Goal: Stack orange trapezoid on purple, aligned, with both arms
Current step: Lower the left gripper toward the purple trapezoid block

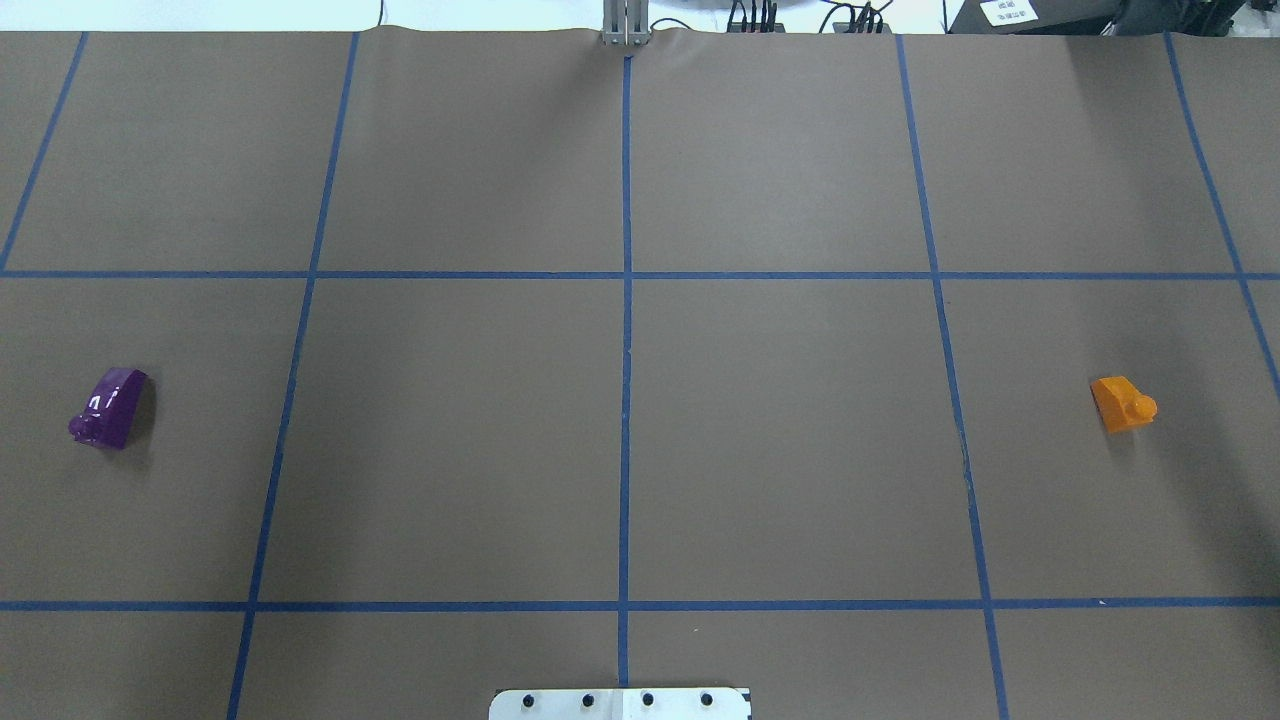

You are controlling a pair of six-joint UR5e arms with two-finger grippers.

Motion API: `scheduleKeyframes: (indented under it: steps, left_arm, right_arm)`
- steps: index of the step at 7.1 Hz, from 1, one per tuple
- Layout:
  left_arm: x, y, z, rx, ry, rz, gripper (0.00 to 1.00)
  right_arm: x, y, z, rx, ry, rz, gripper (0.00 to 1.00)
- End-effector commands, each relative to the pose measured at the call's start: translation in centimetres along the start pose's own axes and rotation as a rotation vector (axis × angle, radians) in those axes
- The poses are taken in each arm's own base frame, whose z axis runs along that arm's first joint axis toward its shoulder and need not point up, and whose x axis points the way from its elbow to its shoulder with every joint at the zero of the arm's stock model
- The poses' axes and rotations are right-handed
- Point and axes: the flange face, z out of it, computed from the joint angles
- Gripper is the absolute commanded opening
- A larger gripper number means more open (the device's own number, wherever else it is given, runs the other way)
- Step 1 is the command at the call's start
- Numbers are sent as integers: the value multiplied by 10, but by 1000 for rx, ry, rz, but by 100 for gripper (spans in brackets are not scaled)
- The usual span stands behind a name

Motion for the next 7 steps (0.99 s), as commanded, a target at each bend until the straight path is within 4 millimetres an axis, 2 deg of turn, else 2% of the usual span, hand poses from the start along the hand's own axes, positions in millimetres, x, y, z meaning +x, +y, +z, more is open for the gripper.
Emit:
scheduleKeyframes:
  steps: [1, 5, 6, 7]
  left_arm:
    - [0, 0, 1, -1, 0, -1, 100]
    - [-1, 4, 2, -7, 1, -14, 100]
    - [3, -4, -4, 24, -1, 11, 100]
    - [5, -14, -8, 88, -18, 69, 100]
  right_arm:
    - [1, 1, 1, -2, 0, 4, 100]
    - [-2, 0, -2, 5, -1, -1, 100]
    - [-9, -4, -11, 42, 2, -37, 100]
    - [-17, -12, -19, 151, 0, -117, 100]
